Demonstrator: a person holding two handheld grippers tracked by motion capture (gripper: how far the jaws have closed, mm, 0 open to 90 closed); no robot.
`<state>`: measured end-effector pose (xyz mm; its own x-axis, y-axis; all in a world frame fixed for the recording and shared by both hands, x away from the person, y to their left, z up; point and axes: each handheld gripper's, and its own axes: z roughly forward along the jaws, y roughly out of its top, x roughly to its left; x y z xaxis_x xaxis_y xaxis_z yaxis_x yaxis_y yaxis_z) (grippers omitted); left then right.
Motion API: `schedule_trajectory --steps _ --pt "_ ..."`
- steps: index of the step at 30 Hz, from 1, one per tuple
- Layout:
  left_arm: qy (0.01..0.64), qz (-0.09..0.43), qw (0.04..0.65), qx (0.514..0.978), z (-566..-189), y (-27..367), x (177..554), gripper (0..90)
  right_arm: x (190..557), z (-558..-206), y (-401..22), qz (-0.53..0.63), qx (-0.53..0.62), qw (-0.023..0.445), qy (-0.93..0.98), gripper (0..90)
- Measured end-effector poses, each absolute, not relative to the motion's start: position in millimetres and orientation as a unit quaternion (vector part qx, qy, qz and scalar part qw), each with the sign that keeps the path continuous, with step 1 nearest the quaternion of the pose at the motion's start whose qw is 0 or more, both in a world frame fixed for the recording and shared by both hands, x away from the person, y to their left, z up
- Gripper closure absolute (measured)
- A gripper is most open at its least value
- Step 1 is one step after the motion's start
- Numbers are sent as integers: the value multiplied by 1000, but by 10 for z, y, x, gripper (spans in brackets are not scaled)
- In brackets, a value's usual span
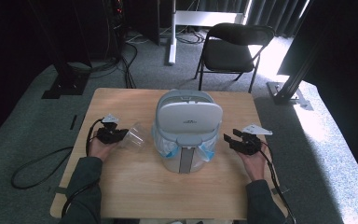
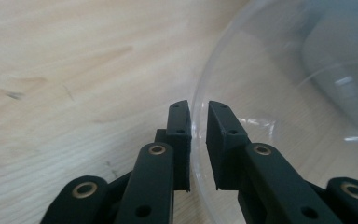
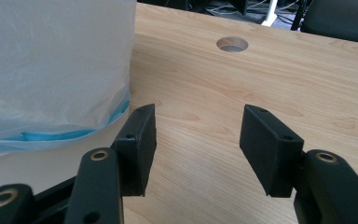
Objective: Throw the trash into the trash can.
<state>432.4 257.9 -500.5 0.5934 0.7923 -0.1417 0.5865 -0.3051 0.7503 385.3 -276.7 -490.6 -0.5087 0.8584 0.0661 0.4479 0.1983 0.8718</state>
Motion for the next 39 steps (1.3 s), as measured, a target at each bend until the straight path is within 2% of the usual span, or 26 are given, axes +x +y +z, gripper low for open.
schedule_trajectory --steps 1,2,5,8,11,13,16,17,21,39 --pt "432 128 401 798 -5005 2579 4324 775 3853 -4905 -2766 455 441 226 740 449" --pt "417 148 424 790 -4793 2614 4221 751 3857 -4911 -2764 454 441 226 741 449" --pt "400 158 451 782 -4589 2611 4141 717 3861 -4926 -2748 453 442 224 741 449" --pt "376 153 478 779 -4443 2569 4090 680 3861 -4943 -2726 453 440 223 743 449" --pt "356 142 459 801 -4459 2434 4108 622 3865 -4959 -2710 453 440 221 743 449" --pt "357 142 442 810 -4502 2388 4134 616 3867 -4963 -2707 453 440 221 743 449" --pt "367 117 441 811 -4643 2373 4200 672 3863 -4965 -2708 452 439 222 744 449" --pt "368 116 440 811 -4653 2376 4198 724 3862 -4963 -2714 452 439 222 744 449" --pt "365 123 417 823 -4681 2339 4206 806 3872 -4976 -2732 452 443 220 742 449" --pt "372 155 419 813 -4512 2394 4194 839 3917 -5225 -2694 415 451 210 762 447"
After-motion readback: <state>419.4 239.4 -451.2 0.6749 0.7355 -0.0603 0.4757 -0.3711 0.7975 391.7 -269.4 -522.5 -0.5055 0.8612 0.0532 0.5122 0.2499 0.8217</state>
